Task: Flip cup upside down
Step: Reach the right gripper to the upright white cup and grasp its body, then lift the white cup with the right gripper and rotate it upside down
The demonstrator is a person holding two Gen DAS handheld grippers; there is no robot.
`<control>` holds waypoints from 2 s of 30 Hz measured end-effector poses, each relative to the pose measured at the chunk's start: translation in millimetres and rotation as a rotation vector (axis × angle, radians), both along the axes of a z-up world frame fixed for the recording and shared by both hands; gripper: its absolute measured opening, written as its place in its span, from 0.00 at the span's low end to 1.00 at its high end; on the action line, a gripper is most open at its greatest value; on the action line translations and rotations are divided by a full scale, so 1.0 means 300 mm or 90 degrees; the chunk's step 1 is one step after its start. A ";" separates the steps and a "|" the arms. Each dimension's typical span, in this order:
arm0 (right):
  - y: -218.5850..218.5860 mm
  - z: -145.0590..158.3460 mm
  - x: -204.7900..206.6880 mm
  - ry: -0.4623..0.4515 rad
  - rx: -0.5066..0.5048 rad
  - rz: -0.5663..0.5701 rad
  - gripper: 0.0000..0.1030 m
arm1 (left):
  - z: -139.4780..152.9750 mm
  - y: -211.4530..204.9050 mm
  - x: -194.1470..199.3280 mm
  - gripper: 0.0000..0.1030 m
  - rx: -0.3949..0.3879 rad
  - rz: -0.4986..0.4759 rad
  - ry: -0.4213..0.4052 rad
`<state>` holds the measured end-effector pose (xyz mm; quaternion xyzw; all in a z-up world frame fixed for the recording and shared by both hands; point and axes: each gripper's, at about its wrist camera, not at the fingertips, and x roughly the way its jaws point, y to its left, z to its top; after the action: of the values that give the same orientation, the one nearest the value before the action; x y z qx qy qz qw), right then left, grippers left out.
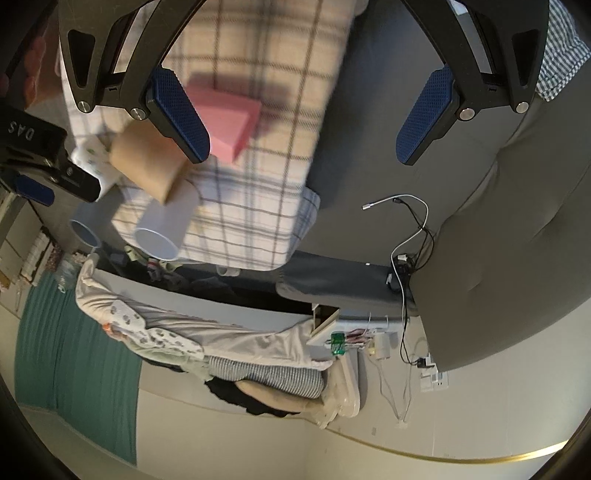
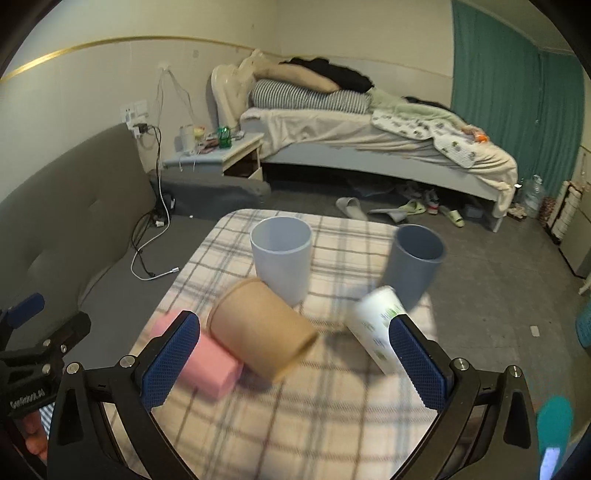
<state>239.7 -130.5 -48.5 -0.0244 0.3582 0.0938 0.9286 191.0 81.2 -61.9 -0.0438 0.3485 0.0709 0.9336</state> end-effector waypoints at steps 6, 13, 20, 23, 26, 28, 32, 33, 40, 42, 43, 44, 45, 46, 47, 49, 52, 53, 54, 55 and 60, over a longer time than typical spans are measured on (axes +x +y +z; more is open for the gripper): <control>0.058 -0.075 0.225 0.040 -0.003 0.020 1.00 | -0.050 0.029 0.136 1.00 0.006 0.010 0.019; 0.092 -0.164 0.406 0.095 -0.014 0.013 0.94 | -0.101 0.066 0.225 1.00 -0.003 0.022 0.036; 0.092 -0.208 0.468 0.121 -0.008 0.023 0.77 | -0.122 0.068 0.253 1.00 -0.011 0.022 0.046; 0.094 -0.205 0.476 0.121 -0.002 0.022 0.70 | -0.112 0.070 0.251 1.00 -0.010 0.022 0.046; 0.101 -0.192 0.476 0.118 -0.003 0.022 0.69 | -0.084 0.070 0.240 1.00 -0.005 0.025 0.037; 0.100 -0.167 0.464 0.104 0.000 0.020 0.69 | -0.055 0.071 0.224 1.00 -0.005 0.025 0.028; 0.091 -0.045 0.406 0.060 0.014 0.023 0.69 | 0.028 0.070 0.179 1.00 0.001 0.029 0.005; 0.088 -0.004 0.385 0.050 0.021 0.026 0.69 | 0.051 0.069 0.165 1.00 0.000 0.029 -0.002; 0.028 0.259 0.134 -0.012 0.044 0.040 0.69 | 0.231 0.048 -0.011 1.00 0.003 0.021 -0.068; 0.005 0.308 0.023 -0.019 0.045 0.045 0.69 | 0.268 0.042 -0.077 1.00 0.006 0.013 -0.082; -0.003 0.320 -0.019 -0.020 0.043 0.047 0.69 | 0.280 0.033 -0.106 1.00 0.009 0.010 -0.085; -0.012 0.332 -0.067 -0.018 0.042 0.048 0.69 | 0.292 0.028 -0.142 1.00 0.016 0.007 -0.087; -0.021 0.339 -0.116 -0.016 0.041 0.050 0.69 | 0.301 0.023 -0.178 1.00 0.022 0.005 -0.086; -0.030 0.343 -0.182 -0.011 0.037 0.052 0.69 | 0.307 0.019 -0.220 1.00 0.024 -0.001 -0.086; -0.039 0.343 -0.217 -0.008 0.036 0.052 0.69 | 0.309 0.016 -0.254 1.00 0.025 -0.002 -0.081; -0.054 0.329 -0.319 0.001 0.029 0.050 0.69 | 0.302 0.012 -0.317 1.00 0.029 0.001 -0.062; -0.070 0.269 -0.468 0.026 0.030 0.042 0.69 | 0.269 0.018 -0.430 1.00 0.011 -0.003 -0.059; -0.076 0.247 -0.500 0.035 0.031 0.043 0.69 | 0.252 0.017 -0.456 1.00 0.011 0.000 -0.054; -0.074 0.210 -0.538 0.054 0.029 0.048 0.69 | 0.236 0.014 -0.476 1.00 0.012 0.002 -0.050; -0.071 0.172 -0.566 0.072 0.025 0.050 0.69 | 0.214 0.011 -0.499 1.00 0.012 0.005 -0.044; -0.045 -0.007 -0.653 0.159 0.018 0.060 0.69 | 0.078 0.013 -0.562 1.00 -0.006 0.012 0.007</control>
<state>43.7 -143.8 -50.6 -0.0166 0.4680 0.1447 0.8717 22.3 85.2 -38.5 -0.0513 0.3538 0.0786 0.9306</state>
